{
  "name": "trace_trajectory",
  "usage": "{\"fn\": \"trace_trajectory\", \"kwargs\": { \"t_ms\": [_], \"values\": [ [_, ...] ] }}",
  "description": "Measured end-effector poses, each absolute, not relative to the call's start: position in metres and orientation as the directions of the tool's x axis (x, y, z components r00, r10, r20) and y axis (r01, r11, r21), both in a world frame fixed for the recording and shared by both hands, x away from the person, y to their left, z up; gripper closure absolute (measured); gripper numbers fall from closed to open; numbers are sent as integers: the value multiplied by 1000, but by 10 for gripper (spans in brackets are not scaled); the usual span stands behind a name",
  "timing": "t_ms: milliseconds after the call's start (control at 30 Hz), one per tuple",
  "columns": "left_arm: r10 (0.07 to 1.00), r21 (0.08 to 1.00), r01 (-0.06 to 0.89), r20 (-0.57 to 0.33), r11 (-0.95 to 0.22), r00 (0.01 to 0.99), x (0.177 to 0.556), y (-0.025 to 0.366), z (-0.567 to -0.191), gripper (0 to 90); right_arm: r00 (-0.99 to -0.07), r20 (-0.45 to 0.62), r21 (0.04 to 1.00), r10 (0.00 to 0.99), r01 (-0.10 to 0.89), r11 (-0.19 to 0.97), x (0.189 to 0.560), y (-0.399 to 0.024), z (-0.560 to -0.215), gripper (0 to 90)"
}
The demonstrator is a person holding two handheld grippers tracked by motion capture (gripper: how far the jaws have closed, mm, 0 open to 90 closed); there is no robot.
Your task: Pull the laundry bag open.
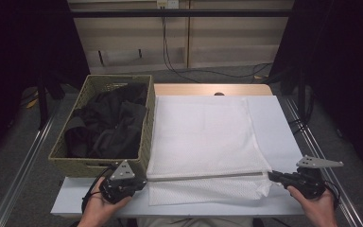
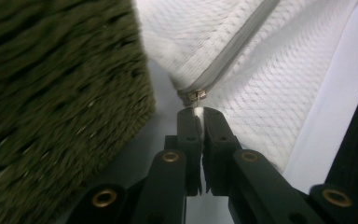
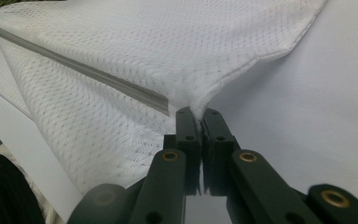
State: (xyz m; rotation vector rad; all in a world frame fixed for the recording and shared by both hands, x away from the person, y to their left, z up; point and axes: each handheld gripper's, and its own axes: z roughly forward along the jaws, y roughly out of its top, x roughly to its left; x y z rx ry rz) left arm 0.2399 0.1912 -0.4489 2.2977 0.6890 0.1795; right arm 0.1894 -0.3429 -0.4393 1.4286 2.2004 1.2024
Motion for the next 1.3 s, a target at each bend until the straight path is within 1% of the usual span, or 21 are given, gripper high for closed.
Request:
{"fn": "trace_trajectory", "kwargs": {
  "t_ms": [67, 267, 300, 333, 367, 400, 500, 567, 667, 733, 800, 833, 900, 933, 1000, 1033, 1067, 1100, 1133, 1233, 1300],
  "values": [
    [515, 687, 412, -65, -598, 855, 237, 191, -449, 868, -481, 208, 749, 852, 639, 178, 189, -344, -440, 869],
    [538, 681, 429, -60, -594, 841, 239, 196, -448, 868, -484, 211, 742, 849, 645, 183, 190, -343, -441, 870],
    [535, 678, 433, -68, -595, 842, 239, 195, -447, 869, -481, 210, 747, 852, 641, 178, 189, -343, -440, 870],
    [543, 676, 437, -65, -593, 837, 239, 195, -448, 869, -476, 239, 756, 846, 639, 145, 189, -345, -439, 872],
    [543, 674, 441, -70, -593, 837, 240, 195, -449, 869, -476, 239, 756, 846, 639, 145, 189, -345, -439, 872],
    [545, 672, 451, -83, -588, 834, 241, 195, -450, 869, -474, 242, 747, 847, 648, 149, 189, -345, -440, 872],
    [535, 664, 437, -65, -608, 843, 240, 195, -450, 869, -476, 213, 741, 853, 648, 177, 188, -342, -443, 873],
    [529, 662, 442, -81, -605, 845, 240, 194, -452, 869, -475, 209, 733, 855, 655, 184, 188, -340, -445, 872],
    [514, 676, 432, -92, -597, 853, 239, 193, -452, 867, -488, 168, 731, 857, 644, 223, 187, -335, -445, 868],
    [507, 670, 422, -80, -610, 858, 237, 193, -451, 866, -490, 166, 726, 856, 648, 230, 186, -335, -445, 867],
    [500, 684, 425, -100, -593, 860, 237, 192, -453, 865, -476, 173, 702, 862, 674, 231, 187, -335, -448, 860],
    [496, 687, 422, -102, -592, 862, 237, 192, -454, 864, -478, 167, 704, 863, 670, 235, 188, -335, -448, 852],
    [496, 686, 417, -94, -596, 863, 237, 193, -453, 854, -469, 167, 694, 868, 681, 235, 188, -334, -449, 817],
    [490, 693, 415, -102, -589, 866, 235, 192, -453, 833, -470, 156, 695, 869, 677, 242, 188, -333, -449, 785],
    [494, 694, 409, -88, -593, 865, 234, 192, -452, 790, -468, 148, 701, 871, 671, 242, 187, -332, -447, 705],
    [494, 696, 409, -89, -591, 865, 235, 193, -452, 758, -461, 147, 706, 875, 668, 234, 187, -332, -447, 669],
    [500, 701, 414, -94, -581, 861, 235, 194, -452, 677, -456, 145, 715, 878, 661, 226, 186, -331, -445, 565],
    [497, 714, 413, -105, -565, 861, 234, 194, -452, 677, -456, 145, 715, 878, 661, 226, 186, -331, -445, 565],
    [500, 714, 405, -88, -572, 862, 233, 195, -451, 658, -453, 145, 722, 880, 656, 219, 186, -331, -444, 532],
    [500, 736, 391, -83, -553, 862, 230, 195, -450, 519, -458, 130, 746, 880, 629, 218, 186, -329, -440, 413],
    [500, 746, 382, -76, -545, 863, 229, 196, -448, 446, -455, 145, 762, 878, 618, 194, 186, -328, -438, 371]
  ]
}}
